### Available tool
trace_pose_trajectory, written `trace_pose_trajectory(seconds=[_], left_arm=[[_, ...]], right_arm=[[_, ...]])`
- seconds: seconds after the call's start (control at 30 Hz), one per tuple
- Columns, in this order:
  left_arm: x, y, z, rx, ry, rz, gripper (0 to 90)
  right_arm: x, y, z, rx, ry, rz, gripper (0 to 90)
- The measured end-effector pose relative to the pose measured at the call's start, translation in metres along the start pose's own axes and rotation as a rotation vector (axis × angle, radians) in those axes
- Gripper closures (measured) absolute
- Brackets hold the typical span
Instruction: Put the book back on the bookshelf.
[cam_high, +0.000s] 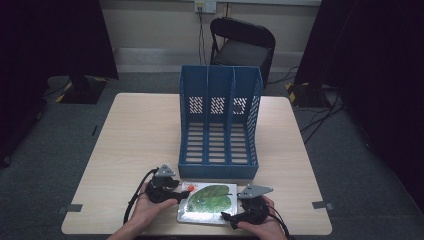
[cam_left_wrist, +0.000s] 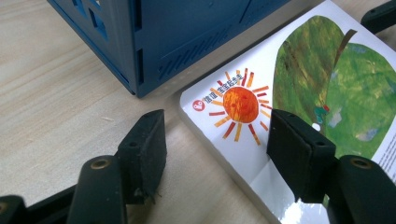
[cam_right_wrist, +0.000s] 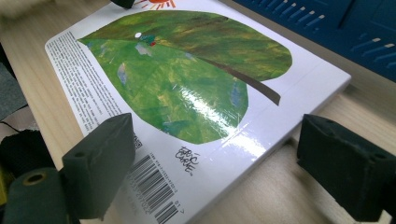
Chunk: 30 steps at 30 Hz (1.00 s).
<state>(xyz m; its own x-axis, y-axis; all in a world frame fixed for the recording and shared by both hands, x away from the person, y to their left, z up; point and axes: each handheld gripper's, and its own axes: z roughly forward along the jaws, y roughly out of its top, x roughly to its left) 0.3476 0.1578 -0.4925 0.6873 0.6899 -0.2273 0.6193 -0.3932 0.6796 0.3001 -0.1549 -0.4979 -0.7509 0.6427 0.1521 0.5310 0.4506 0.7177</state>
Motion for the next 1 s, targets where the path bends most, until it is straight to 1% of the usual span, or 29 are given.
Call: trace_pose_trajectory(seconds=[0.1,0.13,0.27,0.3,0.33,0.37,0.47,0.53,0.6,0.63,0.67,0.7,0.73,0.77,0.8,0.97,1.0], left_arm=[[-0.001,0.0,0.0,-0.001,-0.003,-0.004,35.9],[-0.001,0.0,0.001,-0.002,-0.005,-0.003,33.8],[-0.003,-0.001,0.001,-0.005,0.002,-0.004,32.0],[-0.003,-0.001,0.001,-0.004,0.004,-0.008,31.6],[-0.003,-0.001,0.001,-0.004,-0.005,-0.019,30.9],[-0.003,-0.001,0.0,-0.006,-0.006,-0.031,30.9],[-0.002,-0.002,-0.001,-0.007,-0.012,-0.049,30.9],[-0.002,-0.002,-0.001,-0.007,-0.019,-0.053,29.5],[-0.001,-0.002,0.001,-0.025,-0.078,-0.096,24.2],[0.0,-0.003,0.0,-0.03,-0.088,-0.108,20.9],[0.0,-0.003,0.0,-0.03,-0.088,-0.108,21.6],[0.005,-0.003,-0.001,-0.043,-0.109,-0.142,23.6],[0.007,-0.004,-0.002,-0.052,-0.122,-0.16,24.5],[0.008,-0.004,-0.004,-0.059,-0.129,-0.174,25.9],[0.009,-0.004,-0.005,-0.064,-0.133,-0.175,27.1],[0.009,-0.003,-0.007,-0.084,-0.142,-0.19,27.4],[0.009,-0.004,-0.009,-0.094,-0.15,-0.204,27.4]], right_arm=[[0.0,0.0,0.001,0.0,0.006,-0.004,10.6],[0.002,0.001,0.002,0.005,0.023,-0.005,10.6],[0.003,0.001,0.004,0.01,0.043,0.0,10.7],[0.003,0.001,0.004,0.008,0.042,-0.004,10.7],[0.004,0.001,0.004,0.007,0.042,-0.004,10.8],[0.004,0.001,0.004,0.006,0.042,-0.002,10.7],[0.005,-0.001,0.003,0.007,0.044,-0.005,10.7],[0.006,-0.002,0.002,0.009,0.048,-0.009,10.6],[0.009,-0.003,0.001,0.013,0.048,-0.01,9.1],[0.011,-0.003,0.001,0.018,0.049,-0.015,8.6],[0.011,-0.004,0.001,0.019,0.051,-0.017,8.7],[0.011,-0.004,0.0,0.02,0.052,-0.018,8.7],[0.011,-0.004,0.0,0.02,0.053,-0.018,8.7],[0.011,-0.004,0.0,0.019,0.053,-0.017,8.7],[0.011,-0.004,0.0,0.019,0.054,-0.018,8.7],[0.012,-0.005,0.0,0.021,0.055,-0.021,8.7],[0.012,-0.005,-0.001,0.025,0.058,-0.026,8.6]])
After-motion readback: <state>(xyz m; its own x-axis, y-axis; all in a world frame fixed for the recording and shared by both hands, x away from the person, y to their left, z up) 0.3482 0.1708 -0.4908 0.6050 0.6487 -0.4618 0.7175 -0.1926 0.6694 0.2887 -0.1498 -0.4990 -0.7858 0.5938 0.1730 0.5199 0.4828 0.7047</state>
